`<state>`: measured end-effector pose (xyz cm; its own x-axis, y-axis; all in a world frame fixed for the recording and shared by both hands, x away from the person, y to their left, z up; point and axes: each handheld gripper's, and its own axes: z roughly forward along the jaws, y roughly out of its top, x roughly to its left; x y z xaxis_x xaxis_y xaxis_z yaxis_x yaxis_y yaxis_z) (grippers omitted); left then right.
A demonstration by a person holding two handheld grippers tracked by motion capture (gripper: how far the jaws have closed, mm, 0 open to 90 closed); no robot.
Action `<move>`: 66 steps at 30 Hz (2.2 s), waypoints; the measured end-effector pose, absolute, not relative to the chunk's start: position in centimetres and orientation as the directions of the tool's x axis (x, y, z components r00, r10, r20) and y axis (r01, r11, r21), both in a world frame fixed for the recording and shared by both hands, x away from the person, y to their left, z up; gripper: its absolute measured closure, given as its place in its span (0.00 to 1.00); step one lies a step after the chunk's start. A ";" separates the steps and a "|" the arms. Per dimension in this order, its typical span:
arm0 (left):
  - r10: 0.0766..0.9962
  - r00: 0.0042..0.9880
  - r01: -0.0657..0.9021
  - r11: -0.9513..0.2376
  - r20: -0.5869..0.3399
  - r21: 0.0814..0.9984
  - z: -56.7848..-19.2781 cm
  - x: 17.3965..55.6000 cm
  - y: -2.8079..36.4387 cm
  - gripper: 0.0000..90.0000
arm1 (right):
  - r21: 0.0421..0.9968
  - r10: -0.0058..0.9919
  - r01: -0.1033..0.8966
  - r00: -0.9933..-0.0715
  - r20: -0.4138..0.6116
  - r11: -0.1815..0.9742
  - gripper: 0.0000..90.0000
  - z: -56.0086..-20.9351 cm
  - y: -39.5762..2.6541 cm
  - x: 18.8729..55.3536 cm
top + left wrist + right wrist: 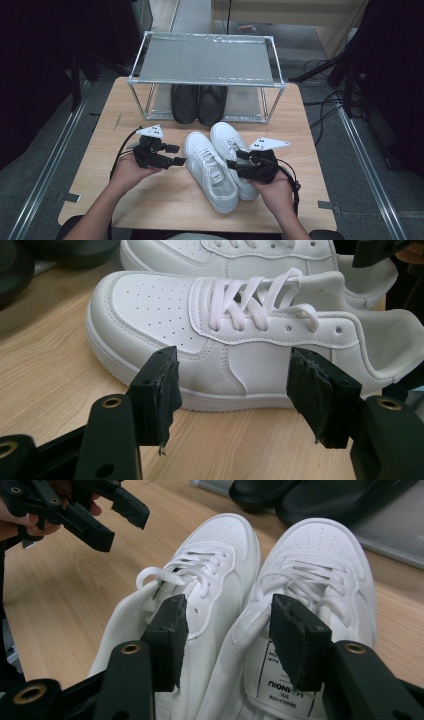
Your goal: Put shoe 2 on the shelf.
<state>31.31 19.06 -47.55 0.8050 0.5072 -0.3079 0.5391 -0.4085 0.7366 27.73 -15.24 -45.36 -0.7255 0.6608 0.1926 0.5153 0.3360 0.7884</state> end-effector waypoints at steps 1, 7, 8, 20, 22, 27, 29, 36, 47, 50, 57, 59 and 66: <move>0.505 0.806 0.538 -0.409 -0.309 0.737 -47.5 31.4 19.0 0.43 | 0.786 0.662 0.520 -0.723 0.196 0.334 0.54 -45.4 -15.2 27.7; 0.500 0.809 0.536 -0.411 -0.309 0.737 -47.6 31.6 18.8 0.43 | 0.773 0.680 0.535 -0.708 0.192 0.339 0.49 -45.7 -14.8 27.4; 0.500 0.809 0.536 -0.409 -0.310 0.739 -47.6 31.6 18.8 0.43 | 0.771 0.686 0.529 -0.707 0.172 0.353 0.49 -45.8 -14.6 27.3; 0.501 0.804 0.543 -0.396 -0.322 0.740 -47.5 32.0 19.0 0.43 | 0.753 0.706 0.534 -0.696 0.133 0.385 0.46 -46.8 -13.1 26.9; 0.501 0.803 0.543 -0.395 -0.322 0.741 -47.5 32.0 19.0 0.43 | 0.744 0.710 0.536 -0.694 0.119 0.399 0.47 -47.0 -12.8 27.0; 0.505 0.802 0.546 -0.401 -0.320 0.736 -47.6 32.1 19.1 0.43 | 0.740 0.708 0.536 -0.697 0.116 0.407 0.50 -47.2 -12.8 27.1; 0.506 0.802 0.544 -0.401 -0.317 0.737 -47.6 32.1 19.1 0.43 | 0.742 0.709 0.527 -0.698 0.100 0.415 0.50 -47.3 -12.7 27.1; 0.507 0.802 0.542 -0.395 -0.317 0.742 -47.4 32.0 19.2 0.43 | 0.734 0.709 0.525 -0.700 0.085 0.430 0.54 -47.5 -12.4 27.2; 0.511 0.802 0.537 -0.390 -0.309 0.748 -47.2 32.0 19.4 0.43 | 0.740 0.701 0.527 -0.705 0.108 0.417 0.78 -47.4 -12.8 27.3; 0.519 0.797 0.541 -0.384 -0.310 0.749 -47.2 32.1 19.7 0.43 | 0.736 0.704 0.538 -0.700 0.117 0.412 0.82 -47.3 -12.9 27.4; 0.562 0.770 0.553 -0.352 -0.302 0.756 -47.0 32.6 21.7 0.44 | 0.711 0.705 0.569 -0.694 0.145 0.414 0.85 -46.8 -13.5 27.7; 0.574 0.758 0.562 -0.334 -0.309 0.757 -46.9 32.8 22.3 0.44 | 0.703 0.691 0.559 -0.710 0.132 0.440 0.86 -46.5 -13.7 27.6; 0.617 0.724 0.569 -0.282 -0.308 0.772 -46.7 33.0 24.8 0.44 | 0.685 0.605 0.529 -0.780 0.160 0.502 0.87 -45.3 -15.0 28.1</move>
